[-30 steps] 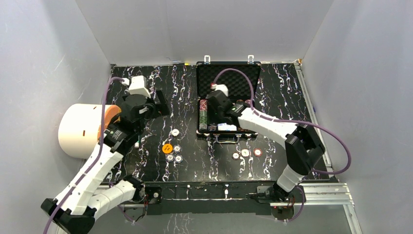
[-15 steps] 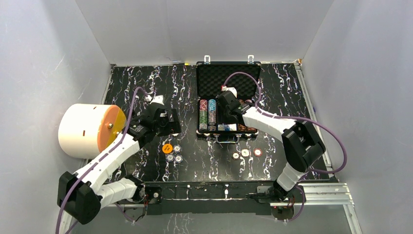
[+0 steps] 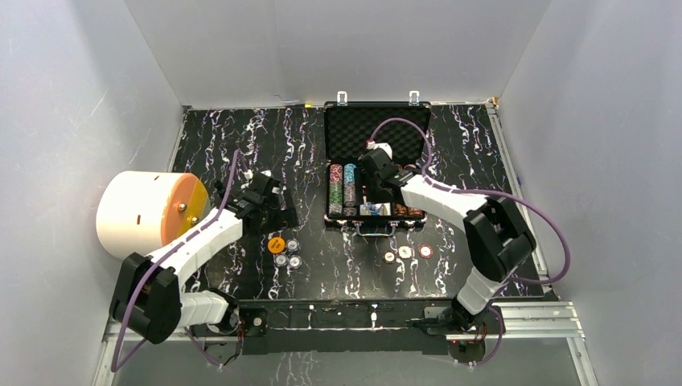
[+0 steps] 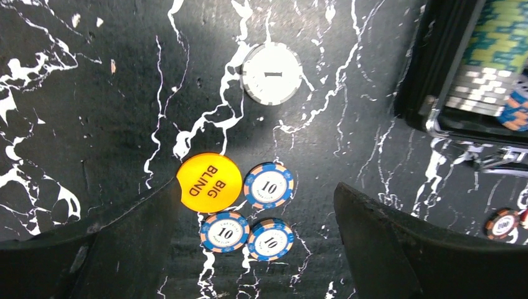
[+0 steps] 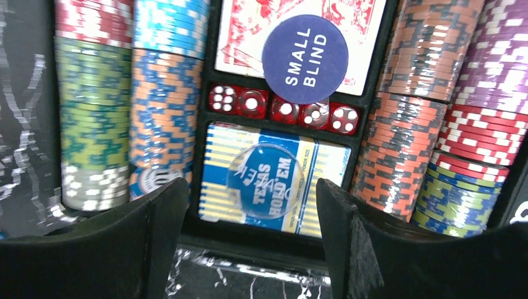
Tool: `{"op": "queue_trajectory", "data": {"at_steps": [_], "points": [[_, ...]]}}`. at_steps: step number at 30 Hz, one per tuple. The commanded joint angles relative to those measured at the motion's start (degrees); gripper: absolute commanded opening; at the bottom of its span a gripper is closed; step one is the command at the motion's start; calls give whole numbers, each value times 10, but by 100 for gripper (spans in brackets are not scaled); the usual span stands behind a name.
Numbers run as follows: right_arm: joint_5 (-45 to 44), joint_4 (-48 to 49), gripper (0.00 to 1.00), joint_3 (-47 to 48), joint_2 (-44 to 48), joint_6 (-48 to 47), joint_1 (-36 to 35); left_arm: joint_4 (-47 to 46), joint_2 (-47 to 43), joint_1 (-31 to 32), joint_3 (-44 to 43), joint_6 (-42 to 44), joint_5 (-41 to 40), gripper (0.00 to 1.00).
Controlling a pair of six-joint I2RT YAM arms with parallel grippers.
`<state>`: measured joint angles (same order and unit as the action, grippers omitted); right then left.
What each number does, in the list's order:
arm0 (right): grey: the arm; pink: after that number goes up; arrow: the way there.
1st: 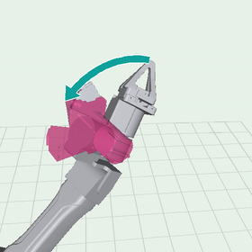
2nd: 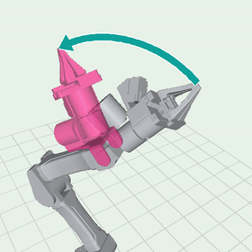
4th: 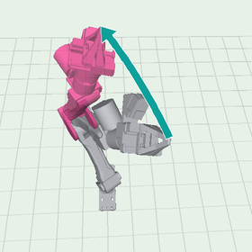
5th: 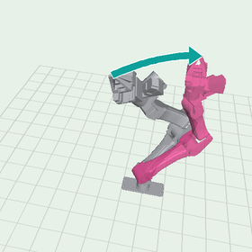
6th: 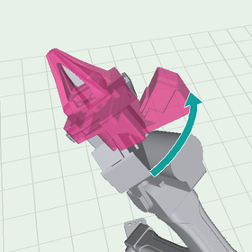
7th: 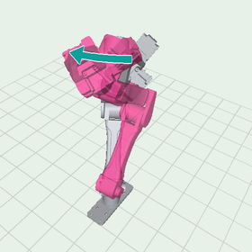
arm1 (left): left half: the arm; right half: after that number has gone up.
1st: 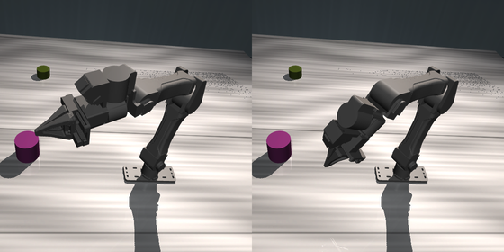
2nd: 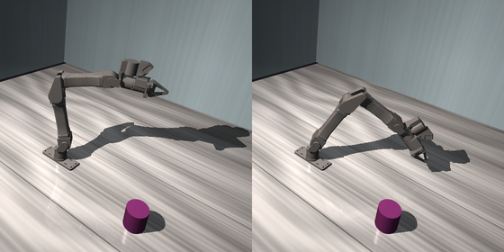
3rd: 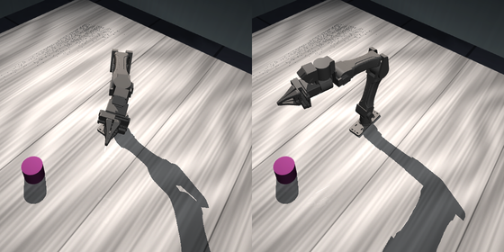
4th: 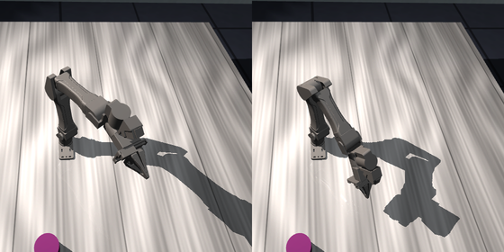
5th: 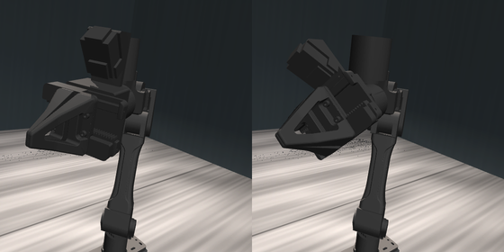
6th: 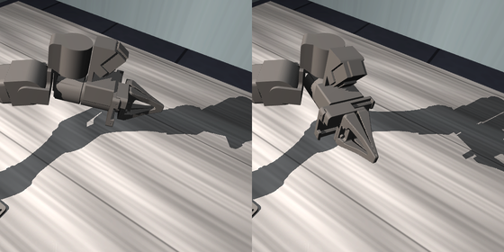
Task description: Pack up texas hold em set
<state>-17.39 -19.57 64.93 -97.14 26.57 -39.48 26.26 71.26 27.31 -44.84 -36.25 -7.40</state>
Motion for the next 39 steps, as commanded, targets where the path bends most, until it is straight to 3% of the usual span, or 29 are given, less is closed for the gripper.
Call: {"op": "queue_trajectory", "data": {"at_steps": [1,5,9,12,14,24,30,39], "points": [[10,15,81,5,84,0,0,41,20,-5,0,-17,5,85],[32,26,77,-16,122,14,1,65,55,-5,-2,-21,5,66],[51,41,76,-49,146,24,0,91,85,-6,-1,-30,-27,71],[62,45,75,-60,153,27,1,73,125,-6,4,-44,-41,62],[65,47,74,-64,159,27,0,41,147,-8,16,-60,-73,68],[60,52,73,-80,178,31,0,83,176,-8,7,-81,-134,44],[56,53,72,-89,190,32,0,113,182,1,-2,-55,-105,54],[59,56,72,-95,194,39,0,135,129,19,-5,-34,-52,55]]}}
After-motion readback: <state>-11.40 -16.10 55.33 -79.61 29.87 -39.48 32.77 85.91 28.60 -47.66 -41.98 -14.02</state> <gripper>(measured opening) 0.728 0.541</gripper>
